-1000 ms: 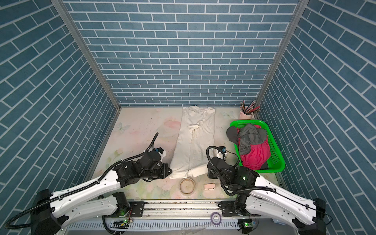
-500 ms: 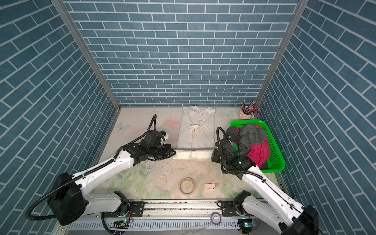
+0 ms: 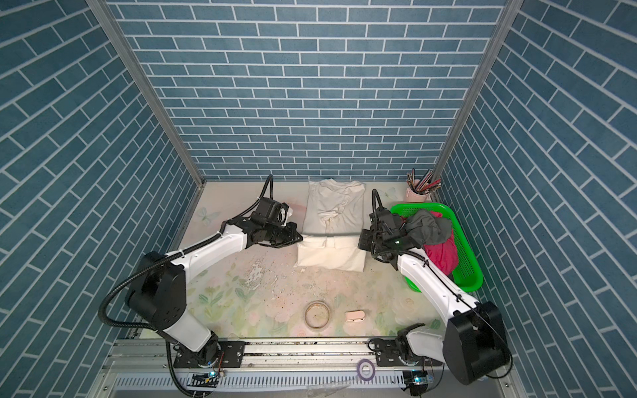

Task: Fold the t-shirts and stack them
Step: 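Lift the near end and fold it toward the far wall with both grippers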

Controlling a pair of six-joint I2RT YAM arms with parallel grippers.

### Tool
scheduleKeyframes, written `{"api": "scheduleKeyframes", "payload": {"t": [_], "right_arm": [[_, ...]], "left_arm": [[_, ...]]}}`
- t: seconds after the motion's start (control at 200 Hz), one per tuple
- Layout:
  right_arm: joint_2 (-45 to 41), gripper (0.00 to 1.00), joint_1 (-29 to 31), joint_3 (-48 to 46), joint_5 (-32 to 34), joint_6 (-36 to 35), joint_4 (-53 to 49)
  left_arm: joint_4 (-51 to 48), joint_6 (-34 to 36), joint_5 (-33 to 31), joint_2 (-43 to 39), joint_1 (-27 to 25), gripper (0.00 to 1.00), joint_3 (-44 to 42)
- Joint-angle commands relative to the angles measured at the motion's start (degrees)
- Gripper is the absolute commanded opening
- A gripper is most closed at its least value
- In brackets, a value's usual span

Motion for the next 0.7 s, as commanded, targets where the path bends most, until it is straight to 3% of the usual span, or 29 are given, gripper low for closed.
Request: {"api": "scheduleKeyframes", "payload": {"t": [0.0,0.695], "right_arm": [[4.21,0.0,-1.49,3.19,-2.61,-3.95,2.59],[26.56,0.0,-5.68,18.19,-5.88,-7.54,4.4]], "left_arm": [[-2.5,3.04,0.05,3.92,1.34,0.0,3.81],[-4.39,4.55,-0.36,21.9,4.68,0.0,20.96]]}}
